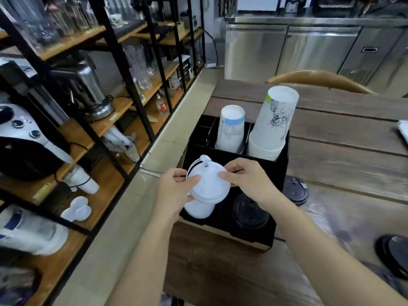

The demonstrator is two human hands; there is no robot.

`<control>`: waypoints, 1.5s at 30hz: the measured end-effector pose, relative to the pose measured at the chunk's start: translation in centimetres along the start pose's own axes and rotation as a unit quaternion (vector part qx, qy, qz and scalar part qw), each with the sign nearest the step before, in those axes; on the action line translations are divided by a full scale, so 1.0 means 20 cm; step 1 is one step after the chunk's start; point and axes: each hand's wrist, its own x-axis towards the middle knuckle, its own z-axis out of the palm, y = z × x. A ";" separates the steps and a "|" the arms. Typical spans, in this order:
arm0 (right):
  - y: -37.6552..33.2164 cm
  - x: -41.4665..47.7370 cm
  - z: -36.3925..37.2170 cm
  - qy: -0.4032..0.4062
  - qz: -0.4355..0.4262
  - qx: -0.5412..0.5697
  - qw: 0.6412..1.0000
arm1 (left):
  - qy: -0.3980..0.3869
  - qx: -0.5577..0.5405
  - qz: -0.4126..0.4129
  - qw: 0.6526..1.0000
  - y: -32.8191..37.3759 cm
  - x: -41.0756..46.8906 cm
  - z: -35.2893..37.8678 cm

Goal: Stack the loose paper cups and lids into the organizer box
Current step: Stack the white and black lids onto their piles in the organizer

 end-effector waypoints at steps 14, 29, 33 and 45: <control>0.08 0.11 0.24 0.016 0.011 -0.213 0.977 | 0.028 0.087 -0.048 0.995 -0.22 0.19 -0.09; 0.03 0.13 0.28 0.043 -0.005 -0.211 0.976 | 0.034 0.176 -0.006 0.984 -0.20 0.17 -0.07; 0.03 0.13 0.29 0.071 -0.001 -0.179 0.981 | 0.039 0.134 -0.011 0.990 -0.20 0.17 -0.08; 0.06 0.15 0.25 0.025 0.009 -0.256 0.966 | 0.009 0.174 -0.007 0.985 -0.20 0.16 -0.08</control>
